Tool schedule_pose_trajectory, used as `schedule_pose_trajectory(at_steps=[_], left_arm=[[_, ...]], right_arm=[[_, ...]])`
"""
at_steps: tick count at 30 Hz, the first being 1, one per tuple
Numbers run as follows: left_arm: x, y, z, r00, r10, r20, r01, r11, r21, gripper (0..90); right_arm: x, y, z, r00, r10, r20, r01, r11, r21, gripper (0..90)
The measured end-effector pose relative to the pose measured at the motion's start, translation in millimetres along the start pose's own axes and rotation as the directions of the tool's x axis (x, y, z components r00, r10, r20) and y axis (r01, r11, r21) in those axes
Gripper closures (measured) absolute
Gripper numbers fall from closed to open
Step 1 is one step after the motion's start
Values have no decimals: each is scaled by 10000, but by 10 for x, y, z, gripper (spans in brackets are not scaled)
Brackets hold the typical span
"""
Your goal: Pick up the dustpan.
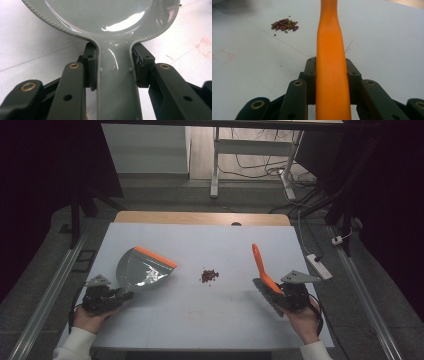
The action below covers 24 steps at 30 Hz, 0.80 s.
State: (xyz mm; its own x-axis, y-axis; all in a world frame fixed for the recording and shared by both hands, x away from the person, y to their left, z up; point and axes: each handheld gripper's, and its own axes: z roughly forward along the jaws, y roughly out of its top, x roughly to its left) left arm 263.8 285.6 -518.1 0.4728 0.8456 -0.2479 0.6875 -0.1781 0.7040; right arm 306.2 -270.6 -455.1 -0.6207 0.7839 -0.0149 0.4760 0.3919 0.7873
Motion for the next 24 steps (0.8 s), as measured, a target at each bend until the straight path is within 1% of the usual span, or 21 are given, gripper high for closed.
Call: schedule_pose_trajectory(at_steps=[1,2,3,5,7,10,11,12,17,19,20,21,24], left_arm=[[-4,5,1,10000,23,24,-23,10000,-17,615],[-22,14,-1,9999,148,33,-148,9998,-106,615],[-22,14,-1,9999,148,33,-148,9998,-106,615],[-43,19,-3,9995,305,-82,-307,9994,-173,615],[-63,24,-7,9988,481,-73,-483,9984,-287,615],[-75,32,-7,9974,713,95,-708,9964,-476,615],[-77,37,-2,9964,819,237,-806,9954,-525,615],[-82,41,5,9959,843,324,-825,9952,-536,615],[-119,55,24,9921,1167,468,-1138,9917,-595,615],[-129,61,14,9920,1194,418,-1162,9906,-725,615],[-131,67,10,9913,1221,499,-1179,9898,-804,615],[-133,72,9,9898,1290,602,-1236,9887,-852,615],[-146,89,25,9844,1603,727,-1540,9844,-855,615]], right_arm=[[0,0,0,10000,0,0,0,10000,0,704],[6,-5,-21,10000,-26,-1,26,10000,-52,704],[6,-5,-21,10000,-26,-1,26,10000,-52,704],[0,-17,-21,10000,0,-44,-1,10000,-74,704],[1,-20,-15,10000,26,-73,-27,10000,-64,704],[-2,-15,11,9998,-66,-176,64,9999,-77,704],[-2,-15,11,9998,-66,-176,64,9999,-77,704],[0,-2,17,9997,-127,-212,125,9999,-94,704],[0,4,15,9998,-127,-174,124,9998,-132,704],[-3,5,7,9998,-119,-132,117,9998,-158,704],[-3,5,7,9998,-119,-132,117,9998,-158,704],[-2,8,5,9998,-109,-139,107,9998,-171,704],[10,19,16,9998,-112,-155,109,9998,-182,704]])
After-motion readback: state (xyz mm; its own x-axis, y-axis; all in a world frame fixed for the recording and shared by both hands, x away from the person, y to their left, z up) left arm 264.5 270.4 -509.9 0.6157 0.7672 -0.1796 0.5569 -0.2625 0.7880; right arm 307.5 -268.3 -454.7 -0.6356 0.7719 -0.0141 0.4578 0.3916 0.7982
